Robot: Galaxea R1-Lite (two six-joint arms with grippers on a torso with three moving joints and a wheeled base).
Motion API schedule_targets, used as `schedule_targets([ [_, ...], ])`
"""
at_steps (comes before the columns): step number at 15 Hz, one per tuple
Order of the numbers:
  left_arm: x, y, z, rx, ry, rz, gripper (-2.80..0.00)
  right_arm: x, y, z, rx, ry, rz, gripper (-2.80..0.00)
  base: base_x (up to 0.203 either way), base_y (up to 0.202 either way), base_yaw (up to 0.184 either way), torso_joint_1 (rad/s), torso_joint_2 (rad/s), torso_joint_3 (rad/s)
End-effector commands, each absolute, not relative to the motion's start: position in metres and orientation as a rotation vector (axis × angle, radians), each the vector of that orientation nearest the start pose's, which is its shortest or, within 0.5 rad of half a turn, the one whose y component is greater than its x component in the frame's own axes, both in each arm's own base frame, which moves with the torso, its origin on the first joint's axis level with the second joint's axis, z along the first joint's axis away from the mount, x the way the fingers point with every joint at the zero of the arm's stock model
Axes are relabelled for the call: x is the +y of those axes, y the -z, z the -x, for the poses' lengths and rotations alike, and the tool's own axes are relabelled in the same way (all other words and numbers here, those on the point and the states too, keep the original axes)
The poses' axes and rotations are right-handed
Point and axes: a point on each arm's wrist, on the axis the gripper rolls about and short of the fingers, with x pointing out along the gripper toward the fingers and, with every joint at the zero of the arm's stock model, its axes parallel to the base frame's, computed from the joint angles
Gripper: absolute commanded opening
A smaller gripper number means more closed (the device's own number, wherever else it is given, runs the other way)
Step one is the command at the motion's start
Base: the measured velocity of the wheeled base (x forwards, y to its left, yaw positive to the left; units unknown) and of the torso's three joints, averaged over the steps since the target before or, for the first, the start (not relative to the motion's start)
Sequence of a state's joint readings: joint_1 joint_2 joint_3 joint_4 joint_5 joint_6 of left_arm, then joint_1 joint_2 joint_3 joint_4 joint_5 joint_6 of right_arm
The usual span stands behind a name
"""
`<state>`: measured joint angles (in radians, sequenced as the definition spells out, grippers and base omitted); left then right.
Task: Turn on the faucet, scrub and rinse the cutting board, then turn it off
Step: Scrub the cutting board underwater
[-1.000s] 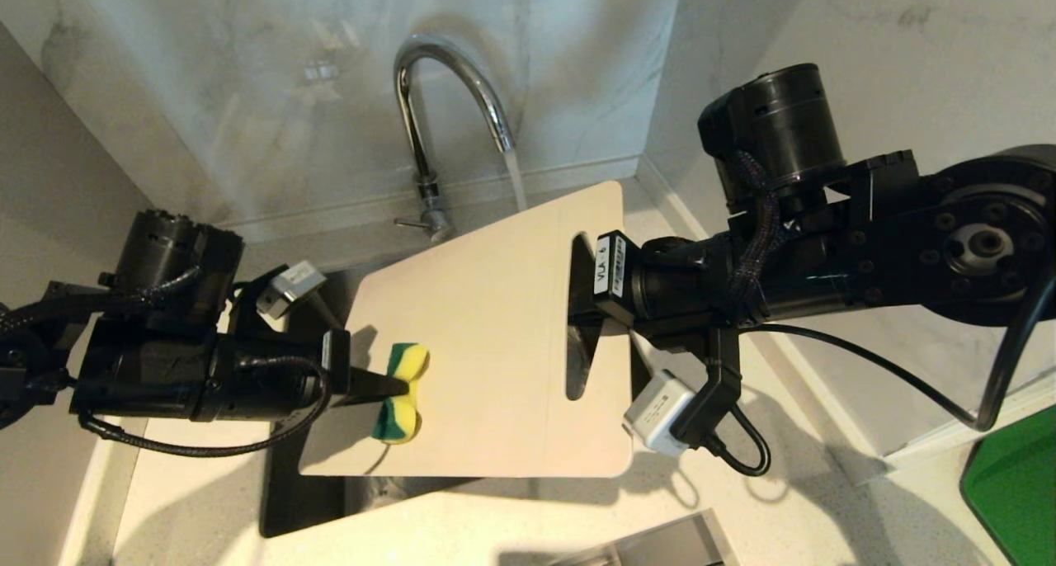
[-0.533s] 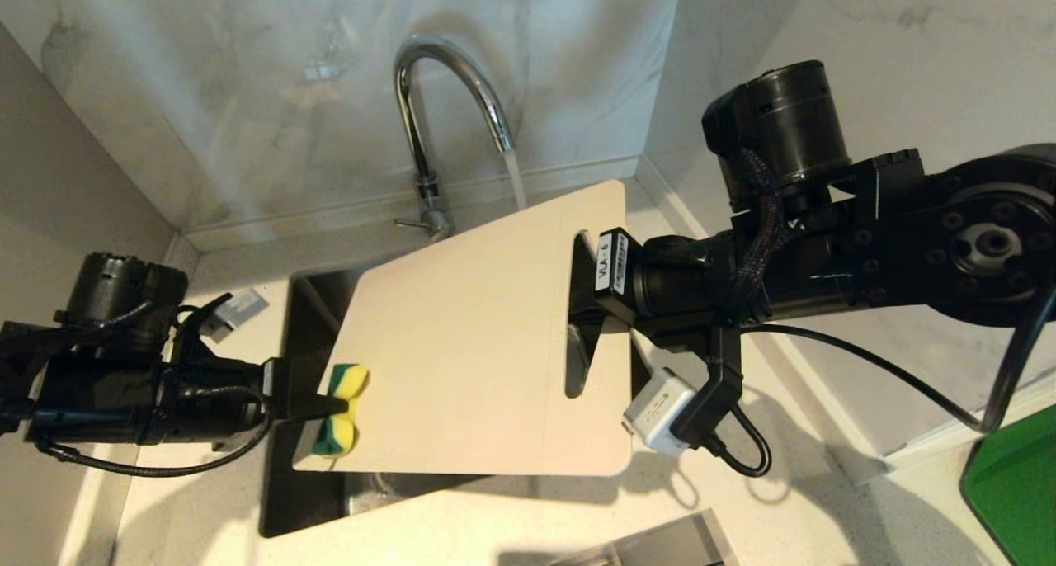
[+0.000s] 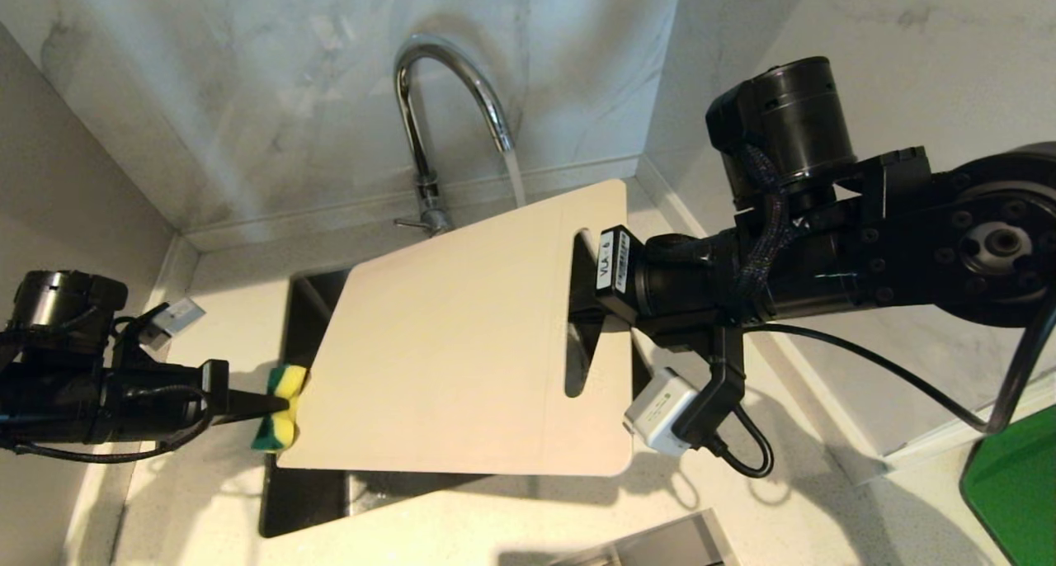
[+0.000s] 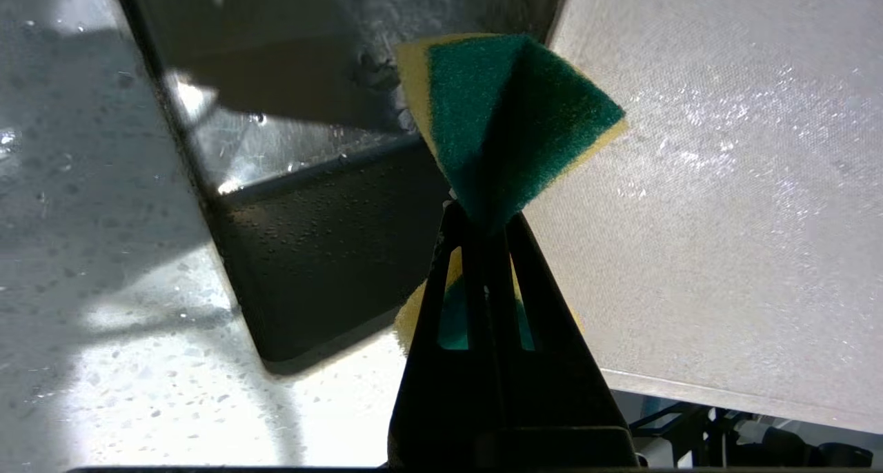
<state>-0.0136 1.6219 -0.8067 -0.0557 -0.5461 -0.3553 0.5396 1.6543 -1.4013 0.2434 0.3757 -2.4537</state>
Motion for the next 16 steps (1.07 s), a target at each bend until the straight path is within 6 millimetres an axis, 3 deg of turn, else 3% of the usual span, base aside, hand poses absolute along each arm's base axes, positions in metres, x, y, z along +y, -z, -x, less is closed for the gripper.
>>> schedule_targets([
  [1,-0.014,-0.163,-0.264,0.810,0.410,0.536,-2.80,0.162,-0.279,-0.255,-0.872,-1.012,2.230,-2.80,0.000,0.000,0.000,0.000,0.00,0.000],
  [5,-0.044,-0.218,-0.256,0.754,0.514,0.565,-2.80,0.163,-0.279,-0.255,-0.871,-1.014,2.229,-2.80,0.000,0.000,0.000,0.000,0.00,0.000],
  [7,-0.074,-0.241,-0.247,0.776,0.603,0.609,-2.80,0.163,-0.279,-0.255,-0.870,-1.014,2.228,-2.80,0.000,0.000,0.000,0.000,0.00,0.000],
  [11,-0.146,-0.287,-0.208,0.806,0.828,0.574,-2.80,0.163,-0.277,-0.256,-0.865,-1.020,2.227,-2.80,0.000,0.000,0.000,0.000,0.00,0.000],
  [13,-0.181,-0.290,-0.200,0.807,0.807,0.513,-2.80,0.163,-0.278,-0.256,-0.868,-1.013,2.228,-2.80,0.000,0.000,0.000,0.000,0.00,0.000],
  [14,-0.194,-0.283,-0.206,0.822,0.770,0.491,-2.80,0.163,-0.279,-0.256,-0.872,-1.007,2.228,-2.80,0.000,0.000,0.000,0.000,0.00,0.000],
  [16,-0.204,-0.266,-0.216,0.870,0.715,0.465,-2.80,0.163,-0.279,-0.256,-0.872,-1.003,2.229,-2.80,0.000,0.000,0.000,0.000,0.00,0.000],
])
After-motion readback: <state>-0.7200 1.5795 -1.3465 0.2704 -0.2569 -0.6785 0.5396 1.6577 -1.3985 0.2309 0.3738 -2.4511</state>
